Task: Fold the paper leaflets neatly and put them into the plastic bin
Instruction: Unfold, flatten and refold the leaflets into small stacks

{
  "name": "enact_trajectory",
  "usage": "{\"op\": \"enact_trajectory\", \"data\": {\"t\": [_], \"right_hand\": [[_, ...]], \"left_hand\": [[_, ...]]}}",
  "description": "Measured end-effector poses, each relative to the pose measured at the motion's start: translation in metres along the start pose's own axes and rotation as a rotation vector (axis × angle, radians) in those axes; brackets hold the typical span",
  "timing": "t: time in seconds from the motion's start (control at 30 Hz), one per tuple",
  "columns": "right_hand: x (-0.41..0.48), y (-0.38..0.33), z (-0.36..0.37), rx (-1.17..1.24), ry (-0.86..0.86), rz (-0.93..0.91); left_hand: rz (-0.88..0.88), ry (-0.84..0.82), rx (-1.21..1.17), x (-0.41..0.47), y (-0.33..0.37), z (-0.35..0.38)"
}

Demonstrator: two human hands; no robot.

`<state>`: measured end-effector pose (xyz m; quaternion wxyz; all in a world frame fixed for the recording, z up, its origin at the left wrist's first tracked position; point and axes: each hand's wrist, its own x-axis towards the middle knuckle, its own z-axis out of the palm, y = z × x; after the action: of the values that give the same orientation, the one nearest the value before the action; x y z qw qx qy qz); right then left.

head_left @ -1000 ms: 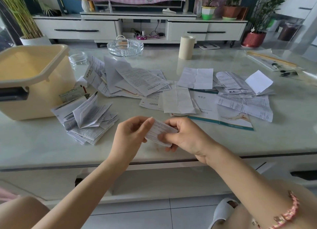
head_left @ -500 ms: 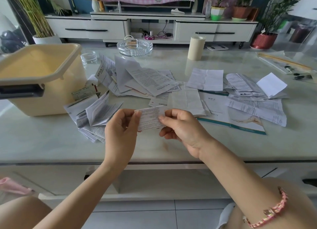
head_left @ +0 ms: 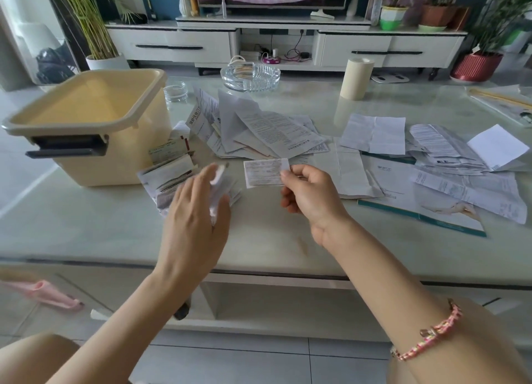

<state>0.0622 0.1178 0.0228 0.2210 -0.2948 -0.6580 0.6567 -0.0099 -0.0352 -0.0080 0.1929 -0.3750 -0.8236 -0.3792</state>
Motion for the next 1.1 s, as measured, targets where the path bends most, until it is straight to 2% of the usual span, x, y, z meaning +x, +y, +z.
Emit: {"op": "enact_trajectory", "data": {"t": [0.17, 0.27, 0.37, 0.47, 0.53, 0.7, 0.83, 1.1], "right_hand": [[0.014, 0.005, 0.018, 0.087, 0.023, 0.039], [0.019, 0.01, 0.031, 0.045, -0.022, 0.046], [0.027, 0.022, 0.048, -0.161, -0.025, -0.028], [0.031, 0.029, 0.061, -0.422, -0.018, -0.194], [0.03, 0.029, 0.067, -0.49, -0.039, -0.266], [0.026, 0.031, 0.076, -0.633, -0.056, -0.375], [0.029, 0.027, 0.073, -0.583, -0.054, -0.378], [0.033, 0.011, 0.039, -0.547, -0.002, -0.413]], "left_hand": [[0.099, -0.144, 0.11, -0.011, -0.007, 0.003], [0.111, -0.206, 0.17, -0.013, -0.013, 0.003], [0.129, -0.185, 0.169, -0.016, -0.016, 0.002], [0.136, -0.075, 0.125, -0.018, -0.016, 0.0], [0.165, -0.011, 0.137, -0.018, -0.016, 0.0], [0.151, -0.16, 0.259, -0.016, -0.023, 0.004], [0.095, -0.226, 0.359, -0.015, -0.021, 0.004], [0.086, -0.137, 0.33, -0.012, -0.01, 0.005]]}}
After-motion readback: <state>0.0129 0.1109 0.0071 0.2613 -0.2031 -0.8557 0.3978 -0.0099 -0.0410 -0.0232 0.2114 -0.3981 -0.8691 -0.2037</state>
